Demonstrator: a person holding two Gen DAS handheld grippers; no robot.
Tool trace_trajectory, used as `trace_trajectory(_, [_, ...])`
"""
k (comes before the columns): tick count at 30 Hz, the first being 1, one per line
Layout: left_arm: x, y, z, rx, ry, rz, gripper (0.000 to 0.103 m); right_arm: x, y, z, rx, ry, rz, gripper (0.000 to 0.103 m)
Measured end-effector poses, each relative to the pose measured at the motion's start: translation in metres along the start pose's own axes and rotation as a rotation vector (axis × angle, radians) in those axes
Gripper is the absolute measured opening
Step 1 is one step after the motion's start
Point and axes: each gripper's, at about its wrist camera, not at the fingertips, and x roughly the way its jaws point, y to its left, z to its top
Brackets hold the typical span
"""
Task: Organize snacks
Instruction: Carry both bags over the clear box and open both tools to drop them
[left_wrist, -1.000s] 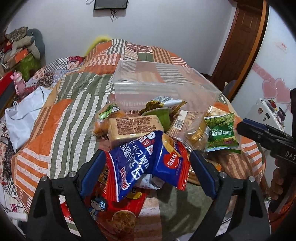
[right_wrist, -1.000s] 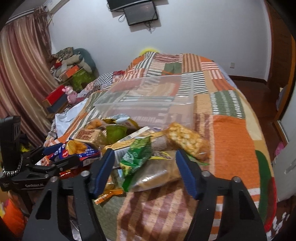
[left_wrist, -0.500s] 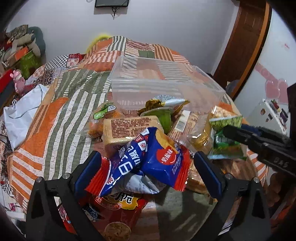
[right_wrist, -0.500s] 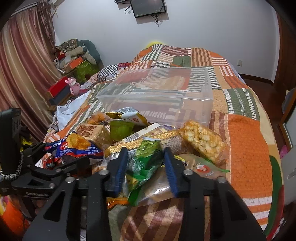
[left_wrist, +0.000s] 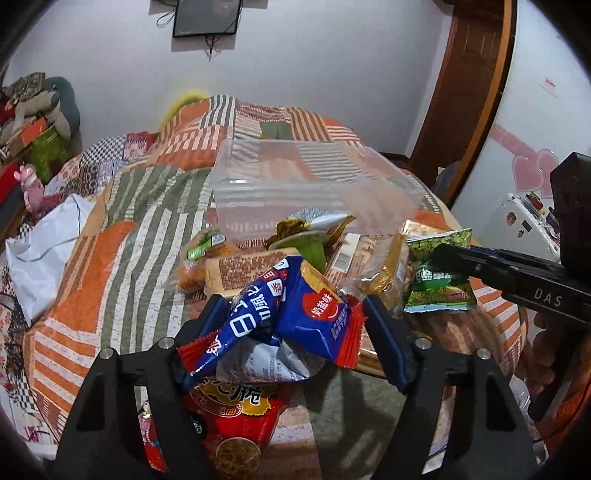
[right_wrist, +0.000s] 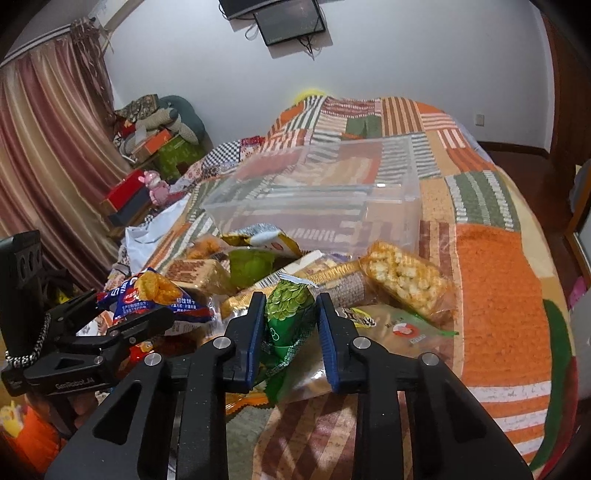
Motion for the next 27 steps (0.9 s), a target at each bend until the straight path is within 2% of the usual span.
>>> trace_trajectory(12, [-0.038, -0.002, 0.028, -0.008, -0.117, -0.032, 0.074, -0.026, 0.006, 0.018, -0.028, -0.095, -0.004, 0.025])
trace_trajectory(27, [-0.025, 0.000, 0.084, 0.023, -0.218, 0.030, 0.074, -0.047, -0.005, 0.055, -0.043, -0.233, -0.058, 0.025])
